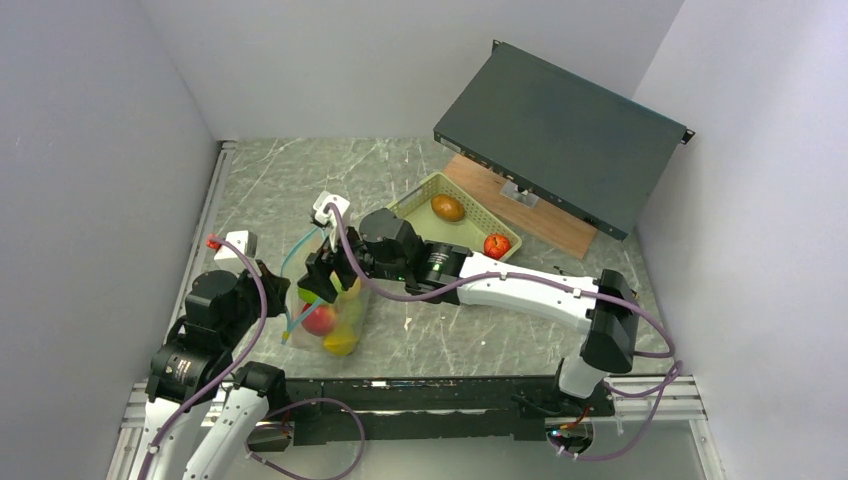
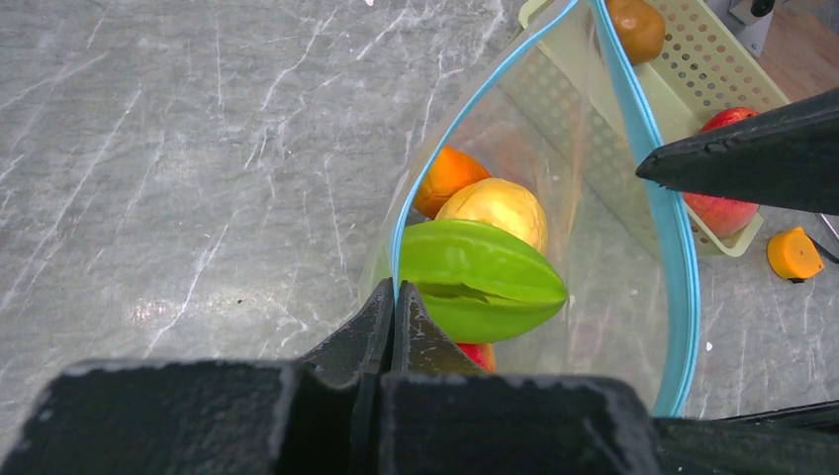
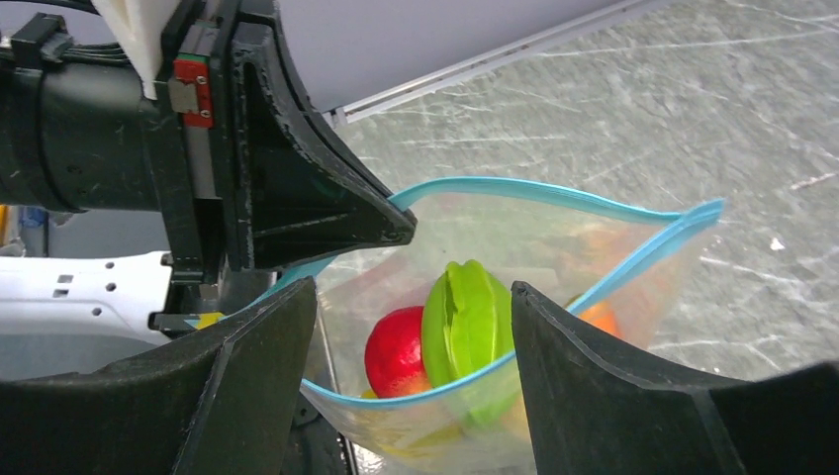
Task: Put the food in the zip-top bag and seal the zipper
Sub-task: Place the fake fruit in the zipper food storage bag, then adjust the zipper food storage bag at the center of the board.
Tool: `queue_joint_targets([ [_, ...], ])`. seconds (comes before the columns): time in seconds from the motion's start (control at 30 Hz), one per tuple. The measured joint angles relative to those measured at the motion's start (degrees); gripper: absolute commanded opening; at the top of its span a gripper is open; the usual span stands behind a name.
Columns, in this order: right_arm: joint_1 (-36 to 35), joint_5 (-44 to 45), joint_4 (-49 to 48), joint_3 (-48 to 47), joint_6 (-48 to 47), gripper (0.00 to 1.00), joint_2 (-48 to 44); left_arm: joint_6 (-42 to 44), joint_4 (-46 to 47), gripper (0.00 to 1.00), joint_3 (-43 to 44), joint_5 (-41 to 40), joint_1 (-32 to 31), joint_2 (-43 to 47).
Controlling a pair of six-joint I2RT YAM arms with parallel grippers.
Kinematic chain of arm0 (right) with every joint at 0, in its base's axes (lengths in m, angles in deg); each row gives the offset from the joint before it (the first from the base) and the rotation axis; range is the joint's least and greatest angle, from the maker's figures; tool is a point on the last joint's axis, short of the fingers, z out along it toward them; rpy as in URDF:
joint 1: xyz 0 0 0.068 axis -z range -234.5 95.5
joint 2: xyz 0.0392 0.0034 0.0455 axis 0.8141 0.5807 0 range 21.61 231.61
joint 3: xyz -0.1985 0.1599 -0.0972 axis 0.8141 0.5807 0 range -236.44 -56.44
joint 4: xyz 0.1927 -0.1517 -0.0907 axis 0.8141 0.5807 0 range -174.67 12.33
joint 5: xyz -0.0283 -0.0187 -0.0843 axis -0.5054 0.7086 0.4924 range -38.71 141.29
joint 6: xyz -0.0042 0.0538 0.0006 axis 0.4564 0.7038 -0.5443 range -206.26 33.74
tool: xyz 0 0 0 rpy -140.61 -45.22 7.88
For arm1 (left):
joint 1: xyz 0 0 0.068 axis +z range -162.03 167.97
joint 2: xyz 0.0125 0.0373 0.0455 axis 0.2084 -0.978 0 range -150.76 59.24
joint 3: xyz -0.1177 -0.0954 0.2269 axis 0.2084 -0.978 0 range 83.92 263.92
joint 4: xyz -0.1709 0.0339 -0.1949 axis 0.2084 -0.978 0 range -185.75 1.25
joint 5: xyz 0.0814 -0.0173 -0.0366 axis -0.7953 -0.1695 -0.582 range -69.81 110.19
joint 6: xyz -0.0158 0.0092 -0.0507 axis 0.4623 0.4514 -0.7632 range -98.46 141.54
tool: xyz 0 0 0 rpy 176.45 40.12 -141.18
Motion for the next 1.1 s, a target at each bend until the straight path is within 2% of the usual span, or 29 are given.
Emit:
queue_joint_targets([
  [0.43,0.0,13.1,6.3,0.0,2.7,0.73,-4.0,0.0,0.0,0.0,0.0,-0.1,0.0,-0.3],
  [0.77,0.0,16.8,9.9,-0.1,13.7,0.66,-2.5,-1.3,0.0,0.0,1.1,0.8,0.0,-2.7],
  [0.93,0.0,17.5,11.8,-1.5,16.0,0.51,0.5,-1.4,0.0,0.0,1.0,0.8,0.0,-2.7],
  [1.0,-0.1,17.4,12.0,-2.5,16.6,0.33,1.8,-1.5,0.0,0.0,1.0,0.8,0.0,-2.7],
  [1.07,-0.2,17.2,12.1,-3.2,16.8,0.02,2.8,-1.9,-0.1,0.0,1.0,0.9,0.0,-2.8],
  [1.1,-0.3,17.2,12.2,-3.6,16.7,0.0,3.2,-2.3,-0.1,0.0,1.1,0.9,0.0,-3.0],
])
